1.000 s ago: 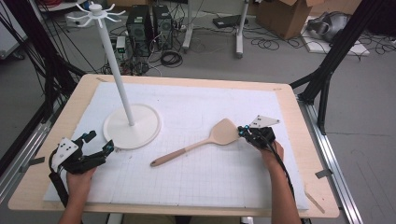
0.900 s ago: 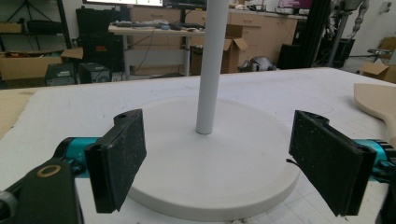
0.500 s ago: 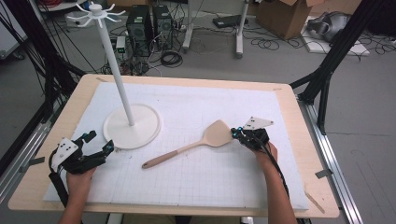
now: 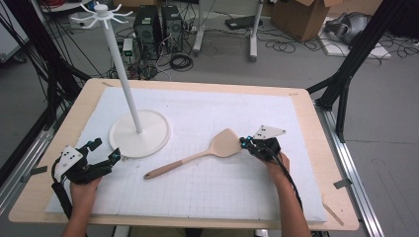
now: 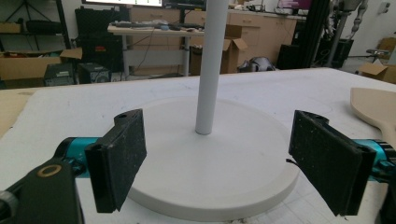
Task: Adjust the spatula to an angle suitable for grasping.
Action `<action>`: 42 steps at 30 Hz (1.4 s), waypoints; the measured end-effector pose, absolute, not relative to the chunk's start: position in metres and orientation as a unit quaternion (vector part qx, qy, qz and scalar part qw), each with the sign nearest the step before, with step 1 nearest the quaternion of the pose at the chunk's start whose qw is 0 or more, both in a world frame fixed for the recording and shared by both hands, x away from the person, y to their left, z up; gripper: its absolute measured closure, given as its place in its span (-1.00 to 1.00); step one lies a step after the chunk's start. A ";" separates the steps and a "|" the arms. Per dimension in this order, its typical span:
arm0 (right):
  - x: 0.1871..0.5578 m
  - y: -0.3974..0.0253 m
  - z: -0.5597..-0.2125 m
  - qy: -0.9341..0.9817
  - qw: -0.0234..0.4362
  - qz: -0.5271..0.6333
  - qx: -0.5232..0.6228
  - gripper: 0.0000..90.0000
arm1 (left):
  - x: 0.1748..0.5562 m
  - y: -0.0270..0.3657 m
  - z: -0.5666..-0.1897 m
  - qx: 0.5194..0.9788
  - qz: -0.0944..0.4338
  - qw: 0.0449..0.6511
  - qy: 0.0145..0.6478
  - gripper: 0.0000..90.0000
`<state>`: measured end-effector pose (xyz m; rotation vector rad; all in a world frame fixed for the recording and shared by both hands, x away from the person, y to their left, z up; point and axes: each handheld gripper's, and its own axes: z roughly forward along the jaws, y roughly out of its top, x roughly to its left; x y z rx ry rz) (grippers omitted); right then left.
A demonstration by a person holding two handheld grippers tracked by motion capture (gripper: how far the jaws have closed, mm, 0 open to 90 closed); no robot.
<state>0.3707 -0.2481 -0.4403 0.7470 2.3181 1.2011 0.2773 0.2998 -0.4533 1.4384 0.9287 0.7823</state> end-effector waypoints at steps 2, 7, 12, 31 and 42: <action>0.370 -0.247 -0.441 0.834 0.207 0.436 0.268 0.99 | 0.277 0.300 -0.453 0.618 0.336 0.589 0.399 -0.57; 0.367 -0.241 -0.442 0.830 0.202 0.446 0.267 0.99 | 0.277 0.300 -0.453 0.617 0.336 0.589 0.399 -0.57; 0.364 -0.236 -0.442 0.832 0.196 0.448 0.262 0.99 | 0.277 0.300 -0.453 0.617 0.335 0.590 0.398 -0.57; 0.320 -0.277 -0.431 0.732 0.235 0.503 0.395 -0.55 | 0.277 0.299 -0.453 0.618 0.337 0.589 0.398 -0.57; 0.288 -0.293 -0.445 0.706 0.269 0.506 0.417 -0.59 | 0.276 0.299 -0.454 0.615 0.339 0.590 0.398 -0.58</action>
